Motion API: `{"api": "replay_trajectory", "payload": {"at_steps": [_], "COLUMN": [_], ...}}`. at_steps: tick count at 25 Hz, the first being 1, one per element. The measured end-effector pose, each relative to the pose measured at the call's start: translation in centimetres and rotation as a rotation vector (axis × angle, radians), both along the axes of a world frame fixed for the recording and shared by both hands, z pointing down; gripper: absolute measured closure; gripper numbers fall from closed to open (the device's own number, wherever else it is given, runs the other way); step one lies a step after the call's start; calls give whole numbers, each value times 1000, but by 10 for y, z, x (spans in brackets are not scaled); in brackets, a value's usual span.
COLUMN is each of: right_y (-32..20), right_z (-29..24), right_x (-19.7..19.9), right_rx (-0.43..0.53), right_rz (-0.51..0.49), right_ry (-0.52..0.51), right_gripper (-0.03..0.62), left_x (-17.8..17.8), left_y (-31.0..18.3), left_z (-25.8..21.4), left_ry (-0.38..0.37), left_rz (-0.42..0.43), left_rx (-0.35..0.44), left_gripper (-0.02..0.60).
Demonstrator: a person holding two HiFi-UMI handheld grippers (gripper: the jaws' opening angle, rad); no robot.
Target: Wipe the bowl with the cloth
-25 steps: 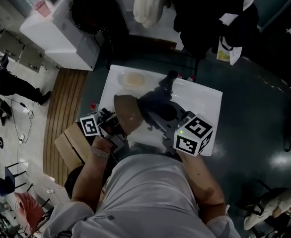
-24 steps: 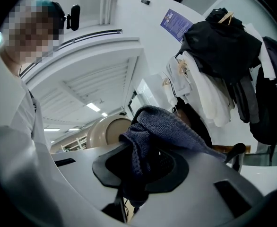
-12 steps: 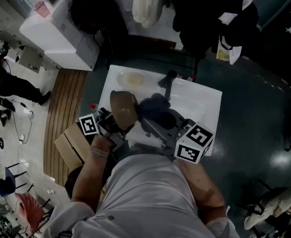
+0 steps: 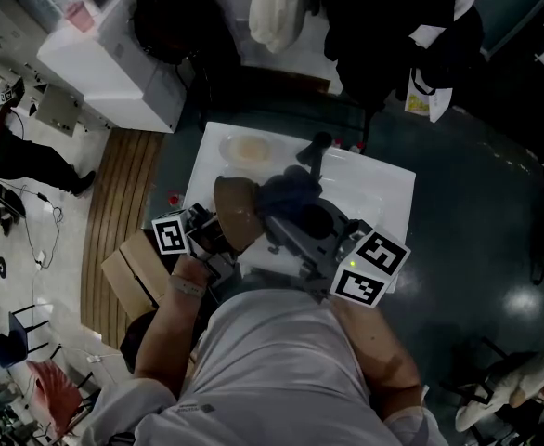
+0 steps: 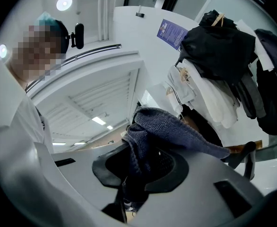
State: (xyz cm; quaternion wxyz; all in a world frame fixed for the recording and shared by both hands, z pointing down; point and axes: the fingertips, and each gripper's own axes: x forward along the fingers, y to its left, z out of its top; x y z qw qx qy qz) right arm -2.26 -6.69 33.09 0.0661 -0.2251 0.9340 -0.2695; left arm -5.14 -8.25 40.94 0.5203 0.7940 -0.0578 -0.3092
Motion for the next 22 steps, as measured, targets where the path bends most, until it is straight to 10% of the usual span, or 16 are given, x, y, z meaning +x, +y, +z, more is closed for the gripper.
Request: {"api": "replay_trajectory", "payload": {"at_steps": [22], "right_y": [-2], "right_z": [35], "right_x": [0], "right_rx": [-82], "right_rz": [29], "right_ry": [68], "right_gripper": [511], "left_x": [-8], "left_y": [-3], "left_z": [-11], "left_ry": [-65], "left_rz": [-7], "left_rx": [56], "left_gripper": [561]}}
